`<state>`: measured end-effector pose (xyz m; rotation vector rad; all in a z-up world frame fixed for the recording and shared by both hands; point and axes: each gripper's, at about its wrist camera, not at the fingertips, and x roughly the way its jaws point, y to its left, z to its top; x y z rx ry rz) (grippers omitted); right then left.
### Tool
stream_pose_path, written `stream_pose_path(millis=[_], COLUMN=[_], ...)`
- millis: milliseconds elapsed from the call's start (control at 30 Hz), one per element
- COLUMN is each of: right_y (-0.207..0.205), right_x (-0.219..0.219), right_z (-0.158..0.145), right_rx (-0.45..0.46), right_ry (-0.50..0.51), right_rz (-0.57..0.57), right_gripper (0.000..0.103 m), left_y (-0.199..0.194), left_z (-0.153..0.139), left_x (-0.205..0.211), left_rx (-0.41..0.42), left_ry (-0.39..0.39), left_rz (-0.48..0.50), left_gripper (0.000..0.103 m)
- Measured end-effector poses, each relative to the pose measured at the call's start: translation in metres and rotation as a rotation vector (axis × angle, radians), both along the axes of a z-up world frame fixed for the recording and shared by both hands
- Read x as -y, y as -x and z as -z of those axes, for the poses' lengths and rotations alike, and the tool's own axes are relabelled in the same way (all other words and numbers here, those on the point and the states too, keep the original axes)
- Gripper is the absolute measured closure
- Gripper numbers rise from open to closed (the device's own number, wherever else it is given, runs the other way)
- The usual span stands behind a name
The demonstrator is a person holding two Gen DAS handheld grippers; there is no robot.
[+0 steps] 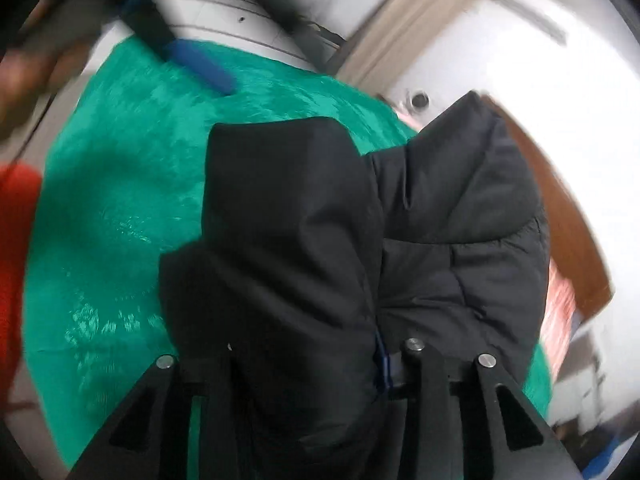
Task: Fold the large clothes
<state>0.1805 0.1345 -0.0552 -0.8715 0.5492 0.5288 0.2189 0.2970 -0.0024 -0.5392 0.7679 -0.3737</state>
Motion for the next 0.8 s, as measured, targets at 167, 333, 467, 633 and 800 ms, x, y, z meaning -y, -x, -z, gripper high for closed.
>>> stream_pose_path(millis=[167,333,467,633,800], right_y=[0.011,0.054,0.052,-0.044,-0.164], right_x=[0.001,0.022,0.080,0.138,0.128], right_z=[0.001,-0.022,-0.077,-0.138,-0.125], right_rx=[0.035,-0.018,-0.180,-0.183,-0.261], right_ry=[-0.001,-0.097,-0.371,-0.674,-0.782], right_rz=[0.007,-0.068,0.000,0.285,0.448], right_gripper=[0.052,0.027,0.027,0.018,0.018], left_y=[-0.029,-0.103,-0.114,-0.108,-0.107], left_z=[-0.024,-0.009,0.017,0.043,0.057], left_x=[0.031,0.073,0.063,0.058,0.058], left_rx=[0.062,-0.054,-0.143,-0.158,-0.165], left_ry=[0.026,-0.143,-0.146,-0.170,-0.166], left_rz=[0.142,0.111,0.070,0.054,0.046], left_gripper=[0.002,0.013,0.033,0.034,0.033])
